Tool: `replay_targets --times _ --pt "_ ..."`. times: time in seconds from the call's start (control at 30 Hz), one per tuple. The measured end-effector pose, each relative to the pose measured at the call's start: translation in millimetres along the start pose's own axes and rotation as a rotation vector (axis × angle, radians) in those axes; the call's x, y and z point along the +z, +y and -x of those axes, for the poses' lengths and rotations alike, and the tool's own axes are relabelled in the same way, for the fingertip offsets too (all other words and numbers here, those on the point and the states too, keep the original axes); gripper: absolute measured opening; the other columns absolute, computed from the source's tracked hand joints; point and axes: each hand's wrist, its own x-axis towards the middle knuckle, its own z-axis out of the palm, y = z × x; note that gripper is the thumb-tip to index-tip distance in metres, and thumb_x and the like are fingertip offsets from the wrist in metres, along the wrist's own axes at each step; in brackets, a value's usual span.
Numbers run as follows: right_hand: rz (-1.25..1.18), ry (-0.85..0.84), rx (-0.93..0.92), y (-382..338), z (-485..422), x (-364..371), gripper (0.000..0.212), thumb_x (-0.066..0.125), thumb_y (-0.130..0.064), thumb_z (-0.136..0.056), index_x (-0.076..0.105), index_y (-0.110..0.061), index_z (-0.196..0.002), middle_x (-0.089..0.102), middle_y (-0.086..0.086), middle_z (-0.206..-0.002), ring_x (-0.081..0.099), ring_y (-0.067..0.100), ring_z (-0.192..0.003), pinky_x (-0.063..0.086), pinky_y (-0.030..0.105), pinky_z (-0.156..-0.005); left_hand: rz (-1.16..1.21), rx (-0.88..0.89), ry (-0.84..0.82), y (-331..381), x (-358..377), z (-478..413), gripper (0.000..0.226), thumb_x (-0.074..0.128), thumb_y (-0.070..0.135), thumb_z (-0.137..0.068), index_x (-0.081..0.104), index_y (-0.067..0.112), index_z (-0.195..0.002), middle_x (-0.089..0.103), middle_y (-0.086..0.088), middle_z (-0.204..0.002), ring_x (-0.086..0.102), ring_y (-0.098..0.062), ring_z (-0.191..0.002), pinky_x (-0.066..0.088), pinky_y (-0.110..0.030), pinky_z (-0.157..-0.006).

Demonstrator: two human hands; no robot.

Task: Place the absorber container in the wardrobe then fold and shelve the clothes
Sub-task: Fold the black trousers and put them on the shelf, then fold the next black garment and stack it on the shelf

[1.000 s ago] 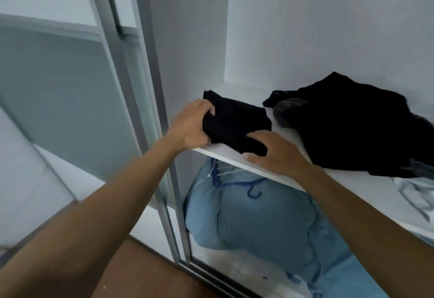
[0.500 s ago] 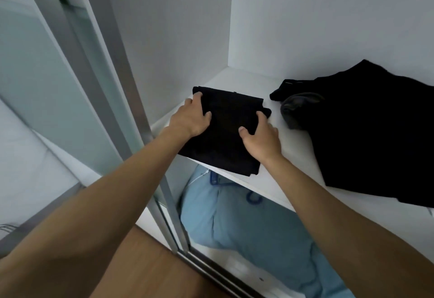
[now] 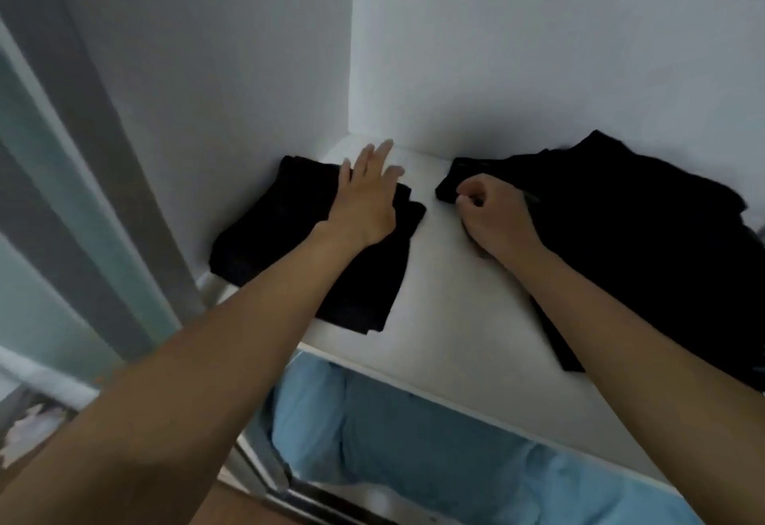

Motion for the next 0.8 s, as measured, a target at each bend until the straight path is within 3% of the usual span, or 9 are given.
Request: replay_targets --times 0.13,0.23,0.3,0.43,0.57,0.6,0.67,0.73,0.8 --pt "0.339 0.253 0.149 60 2 -59 0.04 0.063 -0.031 -0.089 0.059 -0.019 -0.127 0.057 0.007 -0.136 0.047 0.031 -0.13 0.036 0.054 -0.107 0.28 0.252 0.003 58 18 -35 0.036 0.054 0.002 -0.089 0.065 0.015 -0.121 0.036 -0.007 -0.156 0.034 -0.028 -0.142 0.028 -0.042 -0.115" --pt "0.412 0.193 0.445 103 17 -83 0.062 0.065 -0.044 -0.09 0.044 -0.018 -0.142 0.042 0.011 -0.148 0.036 0.035 -0.138 0.029 0.058 -0.112 0.475 0.309 0.013 96 31 -53 0.026 0.052 0.003 -0.092 0.071 0.015 -0.106 0.054 -0.001 -0.138 0.051 -0.023 -0.124 0.042 -0.039 -0.101" --pt "0.379 0.147 0.568 119 29 -85 0.065 0.063 -0.048 -0.091 0.045 -0.014 -0.143 0.047 0.013 -0.144 0.044 0.035 -0.133 0.036 0.056 -0.109 0.581 0.311 0.005 119 39 -63 0.024 0.052 0.006 -0.093 0.069 0.016 -0.106 0.059 0.001 -0.127 0.056 -0.019 -0.115 0.046 -0.038 -0.096" --pt "0.34 0.303 0.445 134 37 -83 0.018 0.057 -0.027 -0.098 0.067 -0.019 -0.111 0.065 0.006 -0.12 0.061 0.029 -0.112 0.047 0.051 -0.097 0.581 0.317 -0.237 144 62 -75 0.03 0.055 0.018 -0.096 0.061 0.02 -0.125 0.062 0.002 -0.127 0.059 -0.018 -0.115 0.049 -0.037 -0.096" --pt "0.107 0.406 0.516 139 32 -94 0.014 0.051 -0.017 -0.1 0.064 -0.02 -0.094 0.068 0.005 -0.106 0.063 0.024 -0.102 0.047 0.043 -0.099 0.707 0.133 -0.363 153 66 -81 0.037 0.056 0.03 -0.093 0.056 0.023 -0.13 0.064 0.004 -0.124 0.06 -0.018 -0.113 0.049 -0.039 -0.099" --pt "0.054 0.423 0.494 137 34 -96 0.014 0.049 -0.015 -0.101 0.061 -0.018 -0.094 0.065 0.006 -0.104 0.062 0.022 -0.099 0.048 0.036 -0.095 0.783 0.069 -0.382 156 61 -82 0.037 0.057 0.037 -0.092 0.058 0.024 -0.127 0.065 0.004 -0.119 0.062 -0.018 -0.109 0.049 -0.041 -0.099" --pt "-0.043 0.436 0.399 129 42 -100 0.016 0.044 -0.011 -0.103 0.055 -0.015 -0.092 0.058 0.007 -0.1 0.057 0.014 -0.089 0.043 0.016 -0.081 0.907 -0.02 -0.36 164 50 -83 0.031 0.055 0.05 -0.088 0.064 0.023 -0.099 0.067 0.003 -0.096 0.066 -0.02 -0.093 0.052 -0.046 -0.093" --pt "-0.124 0.352 0.267 116 58 -107 0.02 0.043 -0.007 -0.103 0.052 -0.017 -0.088 0.053 0.002 -0.093 0.05 0.003 -0.08 0.037 0.008 -0.073 1.053 -0.124 -0.326 175 36 -81 0.039 0.055 0.056 -0.088 0.062 0.019 -0.082 0.068 0.002 -0.089 0.066 -0.019 -0.087 0.053 -0.042 -0.088" --pt "-0.156 0.127 0.155 103 80 -116 0.024 0.045 -0.006 -0.102 0.05 -0.021 -0.083 0.049 -0.006 -0.085 0.046 -0.001 -0.073 0.037 0.011 -0.071 1.202 -0.214 -0.341 185 19 -76 0.037 0.059 0.058 -0.09 0.064 0.021 -0.085 0.068 0.001 -0.094 0.064 -0.018 -0.091 0.05 -0.033 -0.082"
